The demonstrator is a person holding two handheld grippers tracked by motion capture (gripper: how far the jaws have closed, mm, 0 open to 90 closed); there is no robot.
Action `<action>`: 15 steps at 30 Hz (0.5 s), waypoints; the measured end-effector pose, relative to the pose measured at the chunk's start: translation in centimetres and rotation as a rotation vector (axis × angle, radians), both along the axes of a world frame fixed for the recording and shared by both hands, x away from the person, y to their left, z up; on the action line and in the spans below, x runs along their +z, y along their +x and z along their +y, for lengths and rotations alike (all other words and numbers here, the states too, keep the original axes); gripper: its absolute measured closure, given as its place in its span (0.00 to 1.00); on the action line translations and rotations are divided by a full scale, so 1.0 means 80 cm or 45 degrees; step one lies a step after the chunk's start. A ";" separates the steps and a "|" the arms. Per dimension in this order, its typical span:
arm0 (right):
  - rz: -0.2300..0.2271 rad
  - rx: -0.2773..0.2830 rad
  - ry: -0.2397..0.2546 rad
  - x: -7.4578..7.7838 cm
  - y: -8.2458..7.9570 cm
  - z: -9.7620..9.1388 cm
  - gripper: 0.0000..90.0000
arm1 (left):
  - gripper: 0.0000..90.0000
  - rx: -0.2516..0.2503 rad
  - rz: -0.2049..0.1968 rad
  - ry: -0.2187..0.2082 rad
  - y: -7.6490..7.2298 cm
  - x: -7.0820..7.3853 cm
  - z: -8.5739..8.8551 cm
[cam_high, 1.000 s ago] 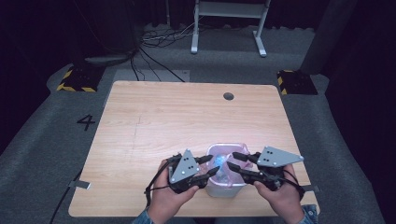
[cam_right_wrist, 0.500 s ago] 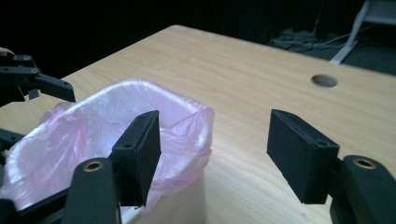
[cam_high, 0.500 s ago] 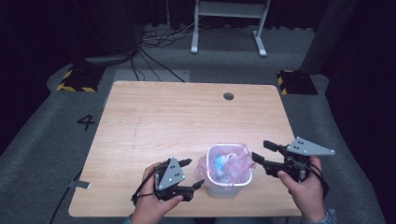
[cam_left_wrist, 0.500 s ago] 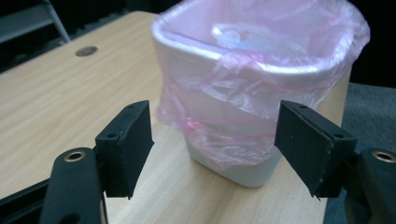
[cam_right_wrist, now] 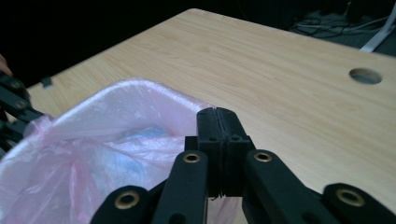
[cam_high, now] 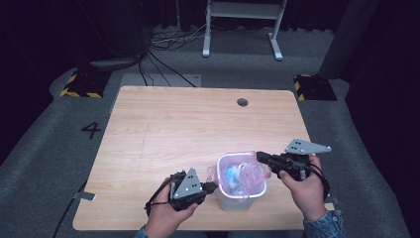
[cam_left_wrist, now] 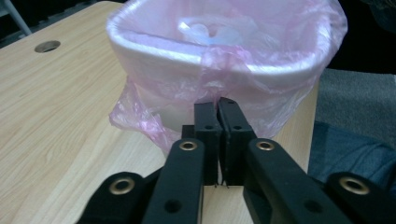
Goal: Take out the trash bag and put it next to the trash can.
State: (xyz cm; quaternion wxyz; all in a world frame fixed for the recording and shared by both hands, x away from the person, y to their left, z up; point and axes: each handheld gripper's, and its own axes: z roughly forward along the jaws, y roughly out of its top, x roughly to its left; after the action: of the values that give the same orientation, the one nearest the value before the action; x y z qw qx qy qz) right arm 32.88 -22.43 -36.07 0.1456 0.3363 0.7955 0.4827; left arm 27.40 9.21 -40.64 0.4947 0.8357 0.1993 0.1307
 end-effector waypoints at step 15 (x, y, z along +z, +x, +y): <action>-0.080 0.269 -0.075 0.005 -0.029 0.077 1.00 | 0.99 0.079 -0.080 -0.085 0.007 0.031 -0.011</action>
State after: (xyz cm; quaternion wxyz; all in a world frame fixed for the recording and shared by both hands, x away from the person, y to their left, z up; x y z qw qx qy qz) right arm 30.55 -16.30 -35.69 0.1288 0.2308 0.8354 0.4820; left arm 27.94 8.33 -38.14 0.5241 0.8076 0.2138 0.1653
